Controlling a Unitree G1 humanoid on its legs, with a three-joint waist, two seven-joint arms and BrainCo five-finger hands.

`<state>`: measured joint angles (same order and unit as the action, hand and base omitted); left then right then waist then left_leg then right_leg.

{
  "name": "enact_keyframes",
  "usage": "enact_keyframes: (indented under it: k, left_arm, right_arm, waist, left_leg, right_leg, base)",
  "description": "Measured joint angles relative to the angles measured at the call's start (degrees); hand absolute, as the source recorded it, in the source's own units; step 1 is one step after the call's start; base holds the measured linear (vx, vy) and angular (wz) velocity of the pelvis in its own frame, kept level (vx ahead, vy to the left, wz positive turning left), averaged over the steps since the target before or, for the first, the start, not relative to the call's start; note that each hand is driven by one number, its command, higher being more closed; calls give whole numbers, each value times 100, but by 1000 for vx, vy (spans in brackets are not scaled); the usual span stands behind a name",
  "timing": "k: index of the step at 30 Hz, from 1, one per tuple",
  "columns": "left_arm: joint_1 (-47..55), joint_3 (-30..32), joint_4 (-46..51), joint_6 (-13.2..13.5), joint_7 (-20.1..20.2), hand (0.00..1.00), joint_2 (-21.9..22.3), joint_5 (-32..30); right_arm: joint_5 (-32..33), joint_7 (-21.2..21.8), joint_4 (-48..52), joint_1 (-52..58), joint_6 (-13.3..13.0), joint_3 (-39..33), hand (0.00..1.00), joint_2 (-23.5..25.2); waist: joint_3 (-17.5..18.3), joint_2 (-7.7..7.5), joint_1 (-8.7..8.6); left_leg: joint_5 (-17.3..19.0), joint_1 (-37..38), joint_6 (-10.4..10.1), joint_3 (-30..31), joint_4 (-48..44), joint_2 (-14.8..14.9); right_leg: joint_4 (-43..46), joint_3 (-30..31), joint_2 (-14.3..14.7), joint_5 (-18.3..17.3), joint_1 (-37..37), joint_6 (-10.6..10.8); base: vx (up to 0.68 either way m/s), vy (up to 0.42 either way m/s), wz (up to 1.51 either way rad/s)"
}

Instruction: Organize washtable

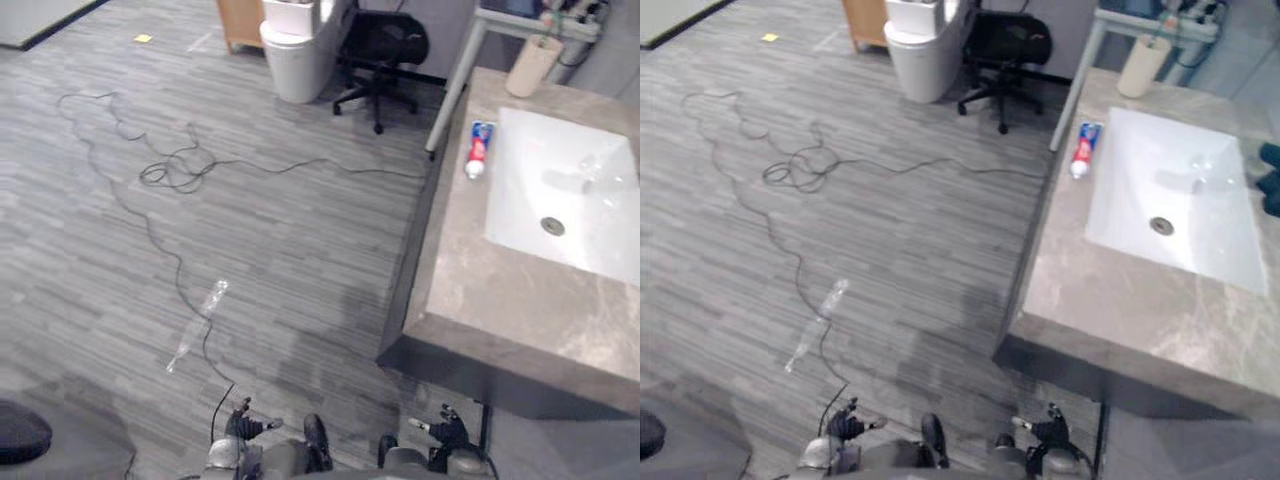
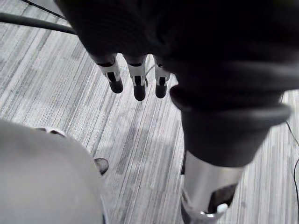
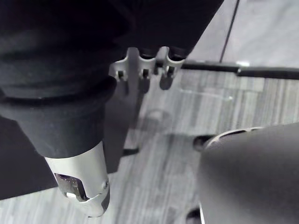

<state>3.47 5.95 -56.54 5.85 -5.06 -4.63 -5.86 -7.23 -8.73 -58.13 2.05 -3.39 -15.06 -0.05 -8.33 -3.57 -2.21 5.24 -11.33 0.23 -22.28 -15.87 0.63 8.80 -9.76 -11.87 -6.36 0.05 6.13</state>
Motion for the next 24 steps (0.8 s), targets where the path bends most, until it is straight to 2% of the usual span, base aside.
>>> enact_keyframes:
  k: [1, 2, 3, 4, 5, 7, 11, 13, 14, 17, 18, 19, 20, 21, 22, 23, 24]
  left_arm:
    - [2, 40, -5, 5, -1, 0, 5, 5]
    - [7, 56, -4, 24, -10, 0, 10, 24]
    - [16, 64, -16, 26, -14, 0, 12, 33]
    - [18, 98, -28, 28, -25, 0, -4, 73]
    - [13, 106, -22, 33, -38, 0, -67, 83]
    - [9, 112, -3, 53, -40, 0, -168, 126]
    - [214, 260, -61, 45, -61, 0, -314, 120]
    - [210, 269, -230, 17, -57, 0, -348, 117]
    - [193, 266, -254, 16, -53, 0, -359, 118]
    - [168, 267, -253, 15, -52, 0, -378, 124]
    - [167, 268, -254, 15, -54, 0, -383, 126]
    - [169, 270, -253, 15, -57, 0, -380, 129]
    - [181, 271, -253, 9, -73, 0, -350, 141]
    - [193, 281, -252, 5, -88, 0, -344, 150]
    - [228, 383, -234, -6, -128, 0, -384, 179]
    - [288, 491, -267, -39, -158, 0, -346, 194]
    - [303, 550, -271, -72, -175, 0, -351, 205]
  right_arm:
    - [3, 5, 44, 11, -2, -57, 0, -80]
    - [35, 4, 86, 25, -13, -88, 0, -176]
    - [59, 3, 108, 55, -14, -91, 0, -226]
    - [104, 1, 92, 99, -13, -130, 0, -280]
    - [119, 1, 33, 114, -2, -260, 0, -246]
    - [169, 8, 9, 165, -1, -363, 0, -73]
    - [221, 12, -77, 27, -26, -450, 0, 89]
    - [219, 4, -79, 26, -39, -415, 0, 107]
    - [219, 3, -79, 17, -37, -403, 0, 112]
    - [219, 1, -76, -67, -29, -253, 0, 126]
    - [212, 4, -77, -67, -11, -189, 0, 120]
    - [210, 5, -76, -77, -1, -188, 0, 117]
    - [197, 9, -74, -115, 11, -189, 0, 91]
    - [193, 10, -71, -120, 11, -187, 0, 91]
    - [194, 9, -57, -101, 0, -128, 0, 154]
    - [187, 33, -6, -94, -34, -40, 0, 130]
    - [187, 35, -9, -93, -14, -10, 0, 111]
  waist:
    - [0, 35, -22]
    - [-11, 114, -14]
    - [-7, 174, -13]
    - [11, 207, -24]
    - [-14, 72, -17]
    - [-5, 3, -6]
    - [-20, 60, 75]
    - [-17, 44, 75]
    - [-24, 28, 76]
    - [-28, 11, 119]
    - [-32, 15, 129]
    - [-42, 32, 150]
    - [-86, 105, 147]
    - [-80, 96, 133]
    - [-94, -85, 118]
    - [-223, 2, 155]
    - [-231, -44, 158]
  left_leg:
    - [73, -130, -53, -76, -347, 432]
    - [-38, -188, -163, -68, -380, 794]
    - [-240, -191, -297, -33, -264, 941]
    - [-256, -152, -225, 197, -104, 846]
    - [-362, -122, -108, 233, 105, 591]
    - [-569, -143, -64, 349, 417, 333]
    - [-947, 200, -125, 402, 1230, 211]
    - [-1014, 324, -123, 462, 1573, 135]
    - [-1001, 292, -135, 455, 1583, 118]
    - [-793, -69, 136, 270, 1282, 142]
    - [-678, -174, 213, 156, 1127, 154]
    - [-542, -230, 199, 71, 1031, 186]
    - [-421, -231, 120, -67, 1021, 249]
    - [-319, -185, -31, -131, 1109, 230]
    - [-136, -220, 86, -321, 575, 248]
    - [233, -205, 365, -226, -42, 450]
    - [240, -146, 341, -212, 1, 420]
  right_leg:
    - [29, -174, -16, -4, 98, 6]
    - [183, -343, -50, -71, 113, 107]
    - [275, -422, -66, -159, 121, 210]
    - [452, -511, -198, -403, 141, 328]
    - [515, -683, -402, -427, 145, 357]
    - [497, -992, -549, -336, 199, 363]
    - [147, -1089, -489, 182, 425, 480]
    - [99, -1103, -503, 264, 453, 554]
    - [100, -1101, -523, 268, 424, 556]
    - [97, -1052, -540, 446, 166, 569]
    - [123, -1038, -576, 525, 115, 508]
    - [240, -1029, -604, 589, 20, 418]
    - [469, -1031, -609, 743, -131, 199]
    - [563, -1027, -643, 824, -234, 41]
    - [866, -917, -828, 714, -464, -243]
    - [1286, -645, -712, 228, -569, 18]
    - [1339, -495, -598, -5, -623, 131]
  base:
    - [54, 10, 47]
    - [53, 57, 45]
    - [51, 118, 51]
    - [47, 97, 71]
    - [76, 124, 81]
    - [62, 128, 84]
    - [-17, 93, 30]
    - [-60, 70, 13]
    - [-76, 69, 4]
    - [-89, 78, -7]
    - [-71, 93, -3]
    - [-57, 125, 1]
    - [-33, 88, 0]
    - [16, 177, -1]
    - [99, 87, -23]
    - [82, 86, -26]
    - [21, -18, -33]
